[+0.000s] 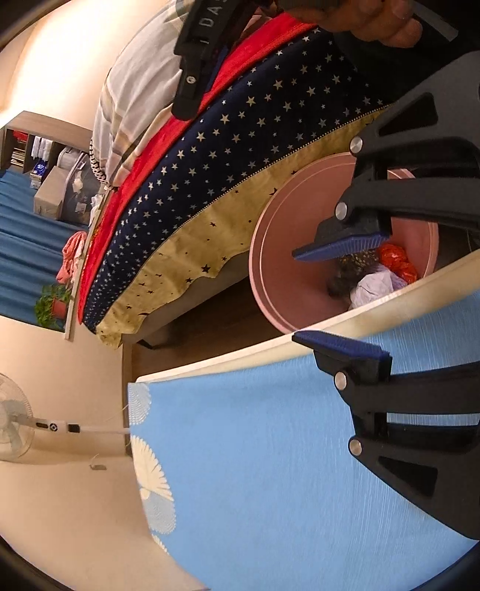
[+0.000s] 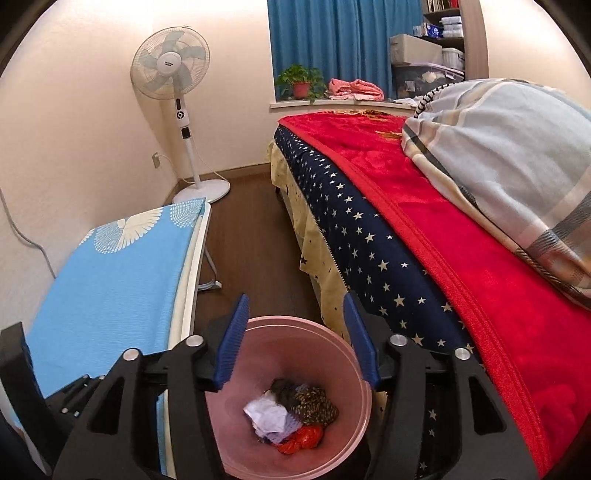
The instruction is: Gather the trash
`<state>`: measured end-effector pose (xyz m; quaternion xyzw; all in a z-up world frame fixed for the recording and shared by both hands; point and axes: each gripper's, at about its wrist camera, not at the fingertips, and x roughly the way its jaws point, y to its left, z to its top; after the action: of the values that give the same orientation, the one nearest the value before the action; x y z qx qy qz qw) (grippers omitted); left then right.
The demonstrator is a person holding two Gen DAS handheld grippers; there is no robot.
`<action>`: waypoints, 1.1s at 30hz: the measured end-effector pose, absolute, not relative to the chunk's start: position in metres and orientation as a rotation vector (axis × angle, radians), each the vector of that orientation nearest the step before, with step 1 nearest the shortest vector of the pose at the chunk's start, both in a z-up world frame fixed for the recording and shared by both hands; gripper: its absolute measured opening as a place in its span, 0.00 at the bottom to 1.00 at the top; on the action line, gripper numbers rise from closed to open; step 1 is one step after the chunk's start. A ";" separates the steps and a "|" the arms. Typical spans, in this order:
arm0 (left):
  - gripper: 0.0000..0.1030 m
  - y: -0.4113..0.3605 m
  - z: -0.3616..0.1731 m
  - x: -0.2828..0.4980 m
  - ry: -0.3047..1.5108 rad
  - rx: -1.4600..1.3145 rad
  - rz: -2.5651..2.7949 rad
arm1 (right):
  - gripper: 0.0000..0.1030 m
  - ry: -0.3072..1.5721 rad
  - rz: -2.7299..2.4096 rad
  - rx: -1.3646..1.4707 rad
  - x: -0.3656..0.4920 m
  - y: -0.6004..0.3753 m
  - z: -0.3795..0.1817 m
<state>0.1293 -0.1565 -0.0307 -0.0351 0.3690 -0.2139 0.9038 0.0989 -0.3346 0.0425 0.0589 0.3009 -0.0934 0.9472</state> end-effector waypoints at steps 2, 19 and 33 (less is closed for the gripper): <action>0.52 -0.151 -0.023 0.125 0.737 -0.066 -0.426 | 0.67 0.596 -0.191 0.114 0.094 -0.333 0.045; 0.89 -0.058 0.050 0.027 0.538 -0.023 -0.229 | 0.95 0.592 -0.088 0.083 0.030 -0.256 0.039; 0.89 0.011 0.021 -0.026 0.584 -0.064 -0.013 | 0.95 0.594 -0.041 0.019 -0.024 -0.175 0.013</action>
<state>-0.0260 0.0107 0.0214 -0.0315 0.2877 -0.0062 0.9572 -0.0243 -0.1751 0.0134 0.0093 0.2925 -0.0200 0.9560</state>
